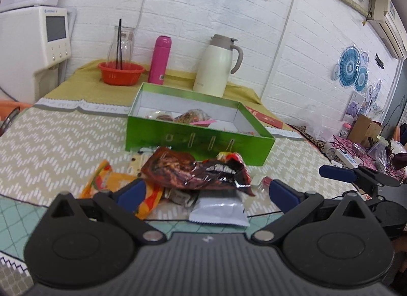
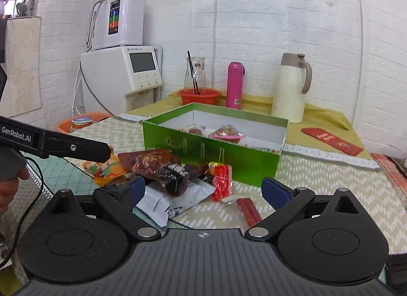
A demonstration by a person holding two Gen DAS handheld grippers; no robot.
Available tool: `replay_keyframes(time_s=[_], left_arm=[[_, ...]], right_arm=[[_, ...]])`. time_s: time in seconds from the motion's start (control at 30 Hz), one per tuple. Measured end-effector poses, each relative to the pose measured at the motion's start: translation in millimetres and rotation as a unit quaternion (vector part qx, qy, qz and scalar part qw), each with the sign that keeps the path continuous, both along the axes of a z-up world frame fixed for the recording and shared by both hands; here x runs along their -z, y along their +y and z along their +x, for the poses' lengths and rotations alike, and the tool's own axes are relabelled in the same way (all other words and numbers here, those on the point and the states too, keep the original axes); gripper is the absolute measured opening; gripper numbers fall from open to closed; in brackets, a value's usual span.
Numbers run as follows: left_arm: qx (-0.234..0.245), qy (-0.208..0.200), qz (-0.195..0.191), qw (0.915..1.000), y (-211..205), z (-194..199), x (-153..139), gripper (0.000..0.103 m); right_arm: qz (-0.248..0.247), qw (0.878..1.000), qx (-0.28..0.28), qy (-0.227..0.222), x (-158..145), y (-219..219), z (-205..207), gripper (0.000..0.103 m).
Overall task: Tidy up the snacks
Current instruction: 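Grasp the brown dried-meat bag with the left gripper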
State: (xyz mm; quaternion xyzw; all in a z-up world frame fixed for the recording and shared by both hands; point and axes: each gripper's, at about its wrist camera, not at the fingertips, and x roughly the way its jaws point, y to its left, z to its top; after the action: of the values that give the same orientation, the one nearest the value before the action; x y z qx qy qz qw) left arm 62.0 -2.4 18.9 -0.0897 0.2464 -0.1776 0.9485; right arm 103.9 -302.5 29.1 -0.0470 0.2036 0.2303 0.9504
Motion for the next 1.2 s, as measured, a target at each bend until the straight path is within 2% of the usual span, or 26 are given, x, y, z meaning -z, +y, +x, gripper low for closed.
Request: replay_keyframes(time_s=[0.17,0.4,0.57,0.6,0.63,0.67,0.7,0.73,0.93,0.97,1.0,1.07,1.2], left_arm=[[-0.012,0.008,0.011,0.9998,15.2,-3.6,10.9,0.103],[-0.007,0.007,-0.009,0.9999,34.5,15.1,7.6,0.103],[0.022,0.009,-0.016,0.9996,35.9,41.3,2.5,0.103],[0.029,0.01,-0.016,0.9994,34.9,48.1,1.6,0.103],[0.034,0.014,-0.018,0.9992,34.0,55.4,1.4,0.103],[0.037,0.019,-0.018,0.999,33.2,63.3,1.6,0.103],[0.04,0.025,-0.019,0.9987,32.3,71.8,2.1,0.103],[0.043,0.033,-0.019,0.9984,31.1,81.1,3.4,0.103],[0.065,0.08,-0.015,0.9945,20.7,115.4,15.5,0.098],[0.068,0.085,-0.012,0.994,19.2,118.3,16.4,0.094],[0.075,0.091,-0.012,0.993,18.6,121.5,17.6,0.079],[0.084,0.109,-0.017,0.9903,16.9,124.7,20.8,0.057],[0.089,0.107,-0.001,0.9903,12.6,121.8,25.1,0.057]], right_arm=[[0.02,0.999,0.002,0.04,11.5,11.5,15.2,0.103],[0.044,0.997,0.008,0.066,16.5,33.4,49.7,0.103],[0.071,0.991,0.025,0.108,28.1,36.6,73.8,0.103],[0.082,0.99,0.028,0.115,31.1,35.8,75.2,0.099],[0.088,0.988,0.03,0.121,33.0,34.6,76.5,0.086],[0.093,0.987,0.029,0.126,34.2,33.4,77.1,0.069],[0.096,0.987,0.027,0.128,35.2,31.9,76.6,0.061],[0.1,0.987,0.023,0.128,35.6,30.2,75.6,0.048],[0.072,0.991,0.017,0.11,32.3,27.8,68.5,0.034],[0.073,0.991,0.016,0.111,32.5,26.9,68.8,0.034],[0.076,0.991,0.015,0.112,32.9,25.9,70.0,0.034],[0.079,0.99,0.013,0.114,33.5,24.5,71.1,0.034],[0.081,0.99,0.01,0.113,33.1,23.6,71.4,0.035]])
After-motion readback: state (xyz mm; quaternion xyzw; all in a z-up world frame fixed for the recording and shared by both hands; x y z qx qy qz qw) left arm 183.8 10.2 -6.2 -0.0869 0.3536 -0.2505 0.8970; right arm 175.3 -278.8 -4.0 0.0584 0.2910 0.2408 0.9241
